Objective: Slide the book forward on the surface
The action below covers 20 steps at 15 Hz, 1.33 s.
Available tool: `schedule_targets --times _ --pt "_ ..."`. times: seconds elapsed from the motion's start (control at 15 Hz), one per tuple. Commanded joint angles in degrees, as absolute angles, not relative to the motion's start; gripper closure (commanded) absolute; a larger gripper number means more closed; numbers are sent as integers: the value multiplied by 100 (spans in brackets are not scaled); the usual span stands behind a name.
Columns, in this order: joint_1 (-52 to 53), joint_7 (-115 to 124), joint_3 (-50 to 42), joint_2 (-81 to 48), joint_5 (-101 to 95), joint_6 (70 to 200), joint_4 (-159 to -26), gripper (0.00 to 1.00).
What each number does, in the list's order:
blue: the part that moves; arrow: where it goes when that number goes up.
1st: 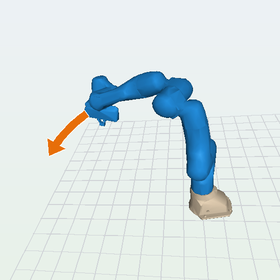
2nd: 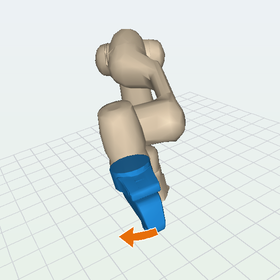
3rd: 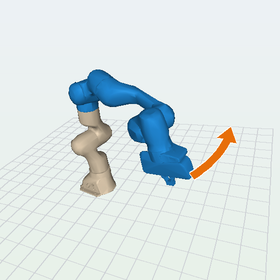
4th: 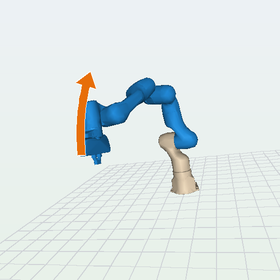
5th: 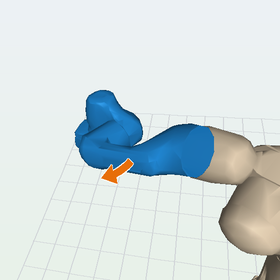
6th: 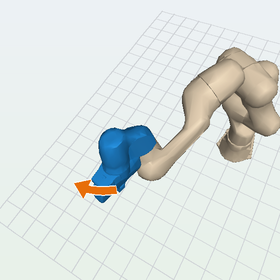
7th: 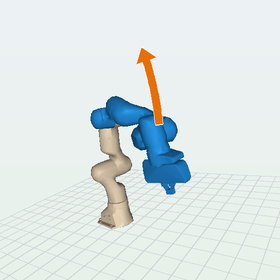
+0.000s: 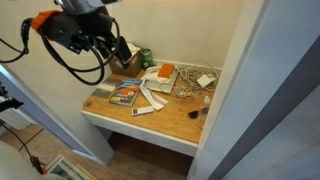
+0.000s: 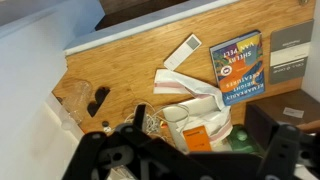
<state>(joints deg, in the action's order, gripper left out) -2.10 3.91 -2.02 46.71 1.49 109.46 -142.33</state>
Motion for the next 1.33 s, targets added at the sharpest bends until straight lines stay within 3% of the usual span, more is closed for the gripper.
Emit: schedule_targets --times 0.0,0.67,1.27 --pt "-245 368 -178 4667 173 10935 -14218 0" --pt "-245 368 -178 4670 172 10935 -14218 0" --pt "1295 -800 236 3703 1024 11964 -13974 0"
